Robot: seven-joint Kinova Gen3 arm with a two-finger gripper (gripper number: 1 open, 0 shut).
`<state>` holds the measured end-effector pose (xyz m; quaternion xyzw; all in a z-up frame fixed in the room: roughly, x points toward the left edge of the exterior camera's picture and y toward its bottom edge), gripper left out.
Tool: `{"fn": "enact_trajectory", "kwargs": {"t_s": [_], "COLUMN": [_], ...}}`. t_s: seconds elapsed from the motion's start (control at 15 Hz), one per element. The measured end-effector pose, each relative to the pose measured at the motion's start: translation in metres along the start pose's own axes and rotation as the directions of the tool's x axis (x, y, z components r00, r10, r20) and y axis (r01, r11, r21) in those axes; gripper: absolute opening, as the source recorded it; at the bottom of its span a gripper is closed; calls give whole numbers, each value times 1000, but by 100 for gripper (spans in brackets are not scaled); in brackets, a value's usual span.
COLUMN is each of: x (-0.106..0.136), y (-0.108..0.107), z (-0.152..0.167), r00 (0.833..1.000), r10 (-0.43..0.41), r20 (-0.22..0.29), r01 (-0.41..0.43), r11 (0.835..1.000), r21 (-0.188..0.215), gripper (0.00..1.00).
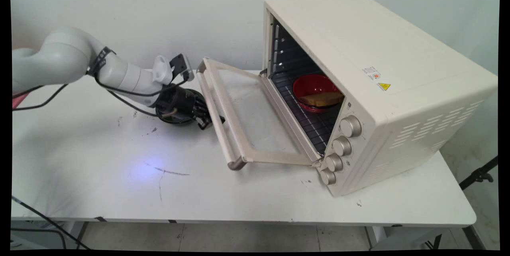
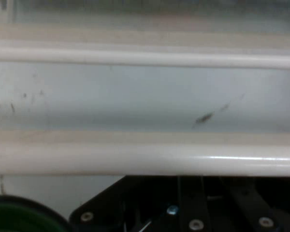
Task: Close the oven
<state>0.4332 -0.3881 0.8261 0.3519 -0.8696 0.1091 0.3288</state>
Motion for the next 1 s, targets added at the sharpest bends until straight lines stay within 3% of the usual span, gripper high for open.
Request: {"fn": "enact_trajectory", "kwargs": {"t_s": [0.53, 1.0], "x": [75, 111], "y": [12, 23], "z": [-50, -101], "r00": [997, 988], "r10": [-9, 78], "r20": [-72, -132], "r01": [10, -74], "r11": [1000, 997], "r21": [11, 29], "gripper": [0, 0]}}
